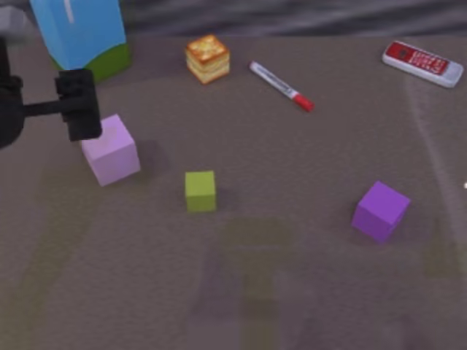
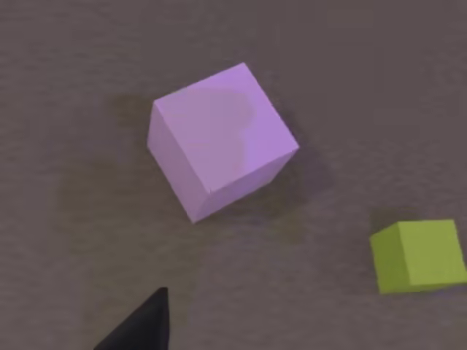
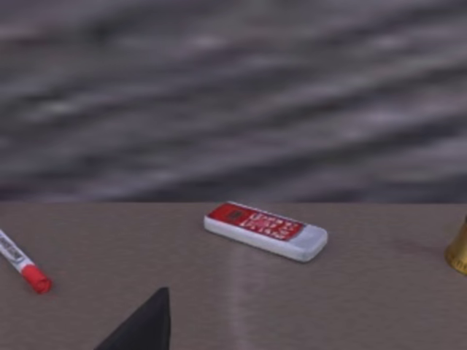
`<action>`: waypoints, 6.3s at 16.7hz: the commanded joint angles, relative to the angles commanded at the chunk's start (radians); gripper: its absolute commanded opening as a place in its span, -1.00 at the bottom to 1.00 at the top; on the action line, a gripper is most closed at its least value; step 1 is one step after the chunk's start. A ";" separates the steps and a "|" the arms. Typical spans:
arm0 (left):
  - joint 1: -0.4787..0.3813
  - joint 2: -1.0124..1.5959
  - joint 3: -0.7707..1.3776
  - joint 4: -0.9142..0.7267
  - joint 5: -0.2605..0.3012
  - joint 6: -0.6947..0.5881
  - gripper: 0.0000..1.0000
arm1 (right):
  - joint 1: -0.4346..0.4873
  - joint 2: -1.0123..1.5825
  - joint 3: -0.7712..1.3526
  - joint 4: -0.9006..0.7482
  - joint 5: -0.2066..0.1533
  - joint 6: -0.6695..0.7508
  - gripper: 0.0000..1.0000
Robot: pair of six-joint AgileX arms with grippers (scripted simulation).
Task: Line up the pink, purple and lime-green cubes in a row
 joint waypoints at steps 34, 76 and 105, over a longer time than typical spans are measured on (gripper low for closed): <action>-0.257 1.255 0.790 -0.311 0.005 -0.287 1.00 | 0.000 0.000 0.000 0.000 0.000 0.000 1.00; -0.447 1.207 1.076 -0.636 -0.013 -0.456 -1.00 | 0.000 0.000 0.000 0.000 0.000 0.000 1.00; -0.715 1.286 0.994 -0.471 -0.017 -0.675 -0.25 | 0.000 0.000 0.000 0.000 0.000 0.000 1.00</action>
